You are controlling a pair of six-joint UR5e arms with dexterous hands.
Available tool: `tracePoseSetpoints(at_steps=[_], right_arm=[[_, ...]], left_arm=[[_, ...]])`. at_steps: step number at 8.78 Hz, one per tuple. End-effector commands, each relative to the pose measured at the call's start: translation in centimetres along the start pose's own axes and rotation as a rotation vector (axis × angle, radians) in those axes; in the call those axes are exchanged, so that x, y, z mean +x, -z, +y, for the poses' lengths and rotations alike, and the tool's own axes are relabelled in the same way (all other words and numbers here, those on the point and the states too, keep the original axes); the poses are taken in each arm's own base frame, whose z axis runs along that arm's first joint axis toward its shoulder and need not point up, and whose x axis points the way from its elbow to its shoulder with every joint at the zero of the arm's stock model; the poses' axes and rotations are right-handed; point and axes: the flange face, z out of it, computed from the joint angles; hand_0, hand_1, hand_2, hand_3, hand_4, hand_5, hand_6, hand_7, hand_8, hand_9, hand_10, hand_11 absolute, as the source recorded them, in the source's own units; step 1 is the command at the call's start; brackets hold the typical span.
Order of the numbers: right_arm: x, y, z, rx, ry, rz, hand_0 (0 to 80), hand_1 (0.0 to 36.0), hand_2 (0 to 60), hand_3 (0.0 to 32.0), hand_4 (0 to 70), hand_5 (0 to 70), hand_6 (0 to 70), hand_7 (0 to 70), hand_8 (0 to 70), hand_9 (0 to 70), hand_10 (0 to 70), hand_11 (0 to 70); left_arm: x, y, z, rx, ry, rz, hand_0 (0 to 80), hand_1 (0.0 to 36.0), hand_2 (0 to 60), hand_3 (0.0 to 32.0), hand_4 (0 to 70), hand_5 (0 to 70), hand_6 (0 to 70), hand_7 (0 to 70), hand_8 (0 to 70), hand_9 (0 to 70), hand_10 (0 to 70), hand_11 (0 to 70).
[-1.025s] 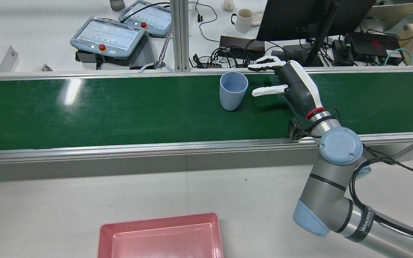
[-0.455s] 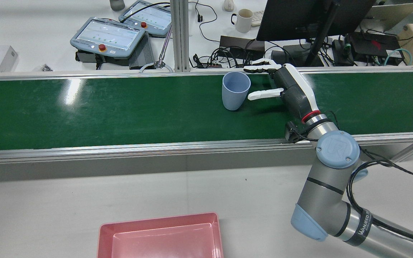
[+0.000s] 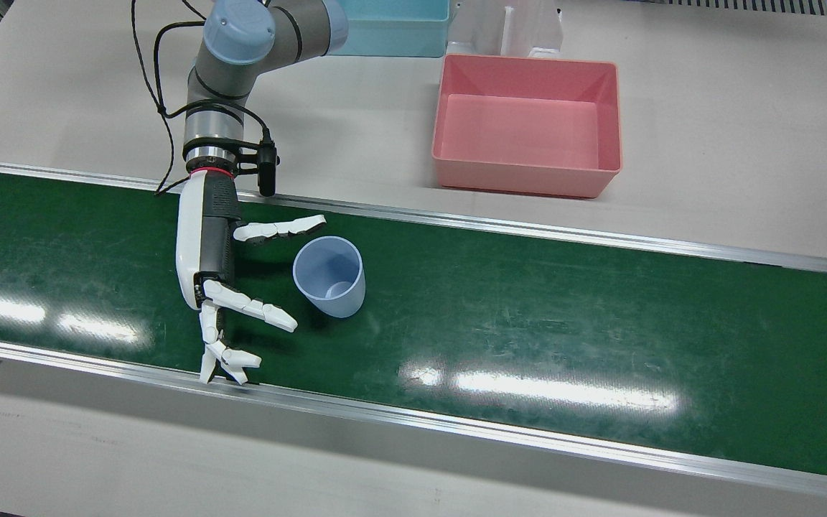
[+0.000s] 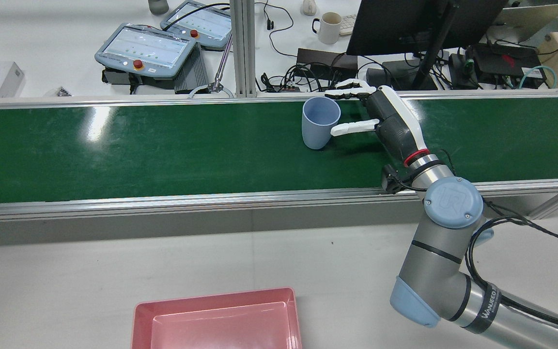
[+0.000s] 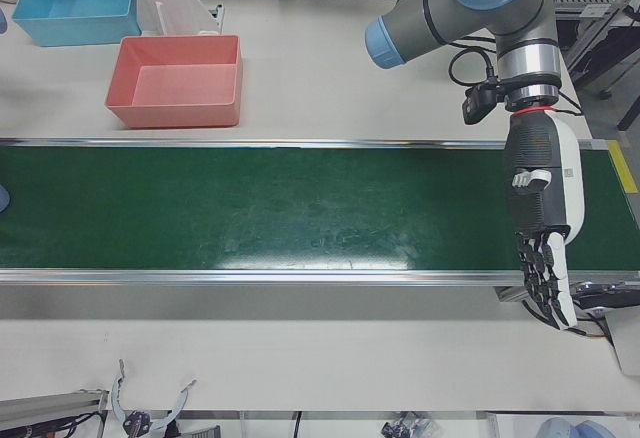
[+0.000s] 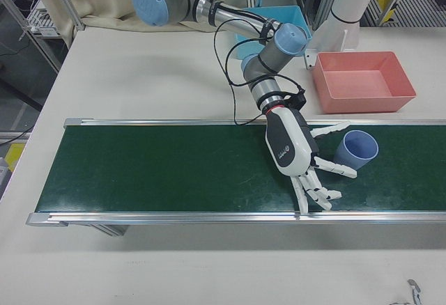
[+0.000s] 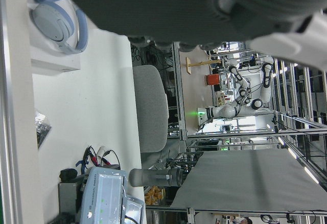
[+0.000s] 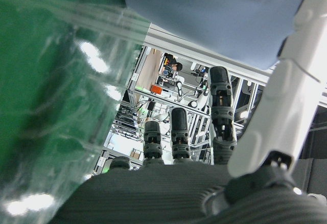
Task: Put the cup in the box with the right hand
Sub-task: 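Close the right hand fingers around the cup and lift it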
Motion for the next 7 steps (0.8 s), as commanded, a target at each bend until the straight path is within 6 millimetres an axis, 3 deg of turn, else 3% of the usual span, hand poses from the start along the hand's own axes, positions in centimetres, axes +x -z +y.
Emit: tracePoseSetpoints(at_steps=[1, 7], right_arm=[[0.25, -0.13, 0.65, -0.009, 0.010, 0.003, 50.4, 11.6, 0.0, 6.6, 38.1, 2.8, 6.7, 41.8, 10.0, 19.0, 0.0, 0.0], [0.68, -0.04, 0.95, -0.012, 0.023, 0.009, 50.5, 12.0, 0.0, 7.4, 37.2, 3.0, 6.7, 42.1, 10.3, 19.6, 0.0, 0.0]], left_arm=[[0.00, 0.02, 0.05, -0.001, 0.000, 0.000, 0.0, 0.0, 0.0, 0.0, 0.0, 0.0, 0.0, 0.0, 0.0, 0.0, 0.0, 0.0], [0.00, 0.02, 0.05, -0.001, 0.000, 0.000, 0.0, 0.0, 0.0, 0.0, 0.0, 0.0, 0.0, 0.0, 0.0, 0.0, 0.0, 0.0]])
